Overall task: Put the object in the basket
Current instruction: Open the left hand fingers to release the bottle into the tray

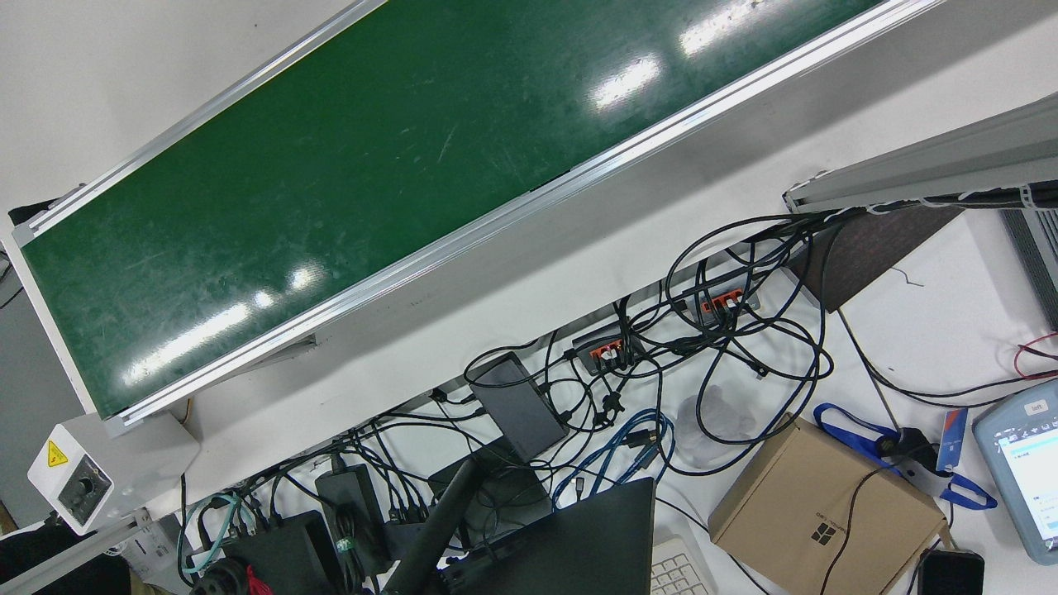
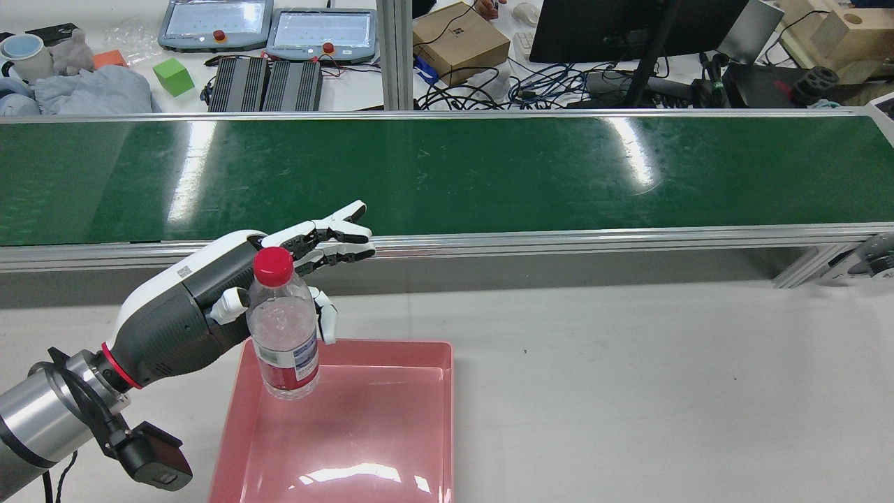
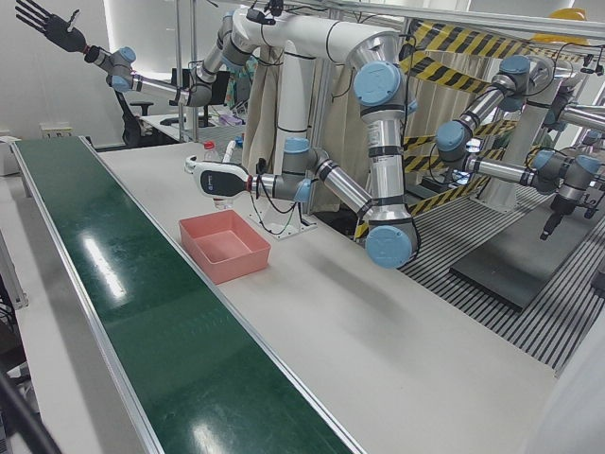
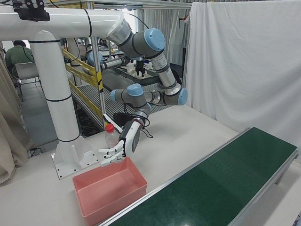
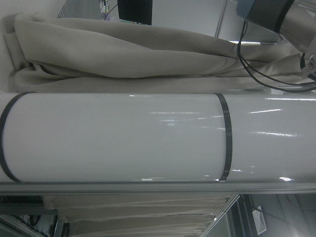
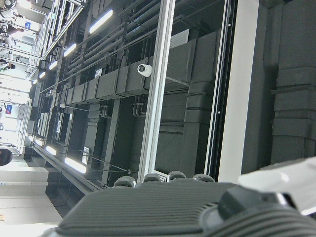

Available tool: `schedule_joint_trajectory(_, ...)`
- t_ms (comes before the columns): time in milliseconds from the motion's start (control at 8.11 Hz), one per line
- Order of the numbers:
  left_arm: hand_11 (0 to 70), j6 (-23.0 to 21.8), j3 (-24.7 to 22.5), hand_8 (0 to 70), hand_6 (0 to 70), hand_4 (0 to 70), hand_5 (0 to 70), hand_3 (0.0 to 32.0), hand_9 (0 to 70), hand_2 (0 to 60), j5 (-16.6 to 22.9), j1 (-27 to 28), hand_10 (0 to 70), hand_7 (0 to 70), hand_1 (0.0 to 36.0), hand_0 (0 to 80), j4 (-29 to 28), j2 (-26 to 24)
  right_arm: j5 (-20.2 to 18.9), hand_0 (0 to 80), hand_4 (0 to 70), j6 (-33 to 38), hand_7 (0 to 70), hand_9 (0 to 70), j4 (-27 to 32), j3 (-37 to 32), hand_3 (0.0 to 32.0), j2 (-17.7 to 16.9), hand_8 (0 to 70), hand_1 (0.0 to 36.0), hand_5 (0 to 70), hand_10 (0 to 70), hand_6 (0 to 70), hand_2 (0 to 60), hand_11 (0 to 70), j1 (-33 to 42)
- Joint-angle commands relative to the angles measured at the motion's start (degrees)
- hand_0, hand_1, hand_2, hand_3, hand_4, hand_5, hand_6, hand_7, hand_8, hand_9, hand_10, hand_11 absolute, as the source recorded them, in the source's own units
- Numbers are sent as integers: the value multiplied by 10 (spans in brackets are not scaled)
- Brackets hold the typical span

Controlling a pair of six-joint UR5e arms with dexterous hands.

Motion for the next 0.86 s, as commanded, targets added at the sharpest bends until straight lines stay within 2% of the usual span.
schedule_joint_trajectory(0, 166, 0, 0, 33, 45, 170, 243, 0, 41, 0, 0, 8, 120, 22, 0, 116, -14, 11, 0, 0, 0, 0, 0, 0, 0, 0, 0, 0, 0, 0, 0, 0, 0, 0, 0, 0)
schedule_joint_trajectory(247, 147, -1, -1, 19, 34, 174, 217, 0, 23, 0, 0, 8, 106, 17, 0, 130, -14, 11, 0, 0, 0, 0, 0, 0, 0, 0, 0, 0, 0, 0, 0, 0, 0, 0, 0, 0)
schedule_joint_trajectory(740, 141, -7, -2, 27, 38, 190, 272, 0, 27, 0, 1, 7, 102, 24, 0, 164, -19, 11, 0, 0, 0, 0, 0, 0, 0, 0, 0, 0, 0, 0, 0, 0, 0, 0, 0, 0)
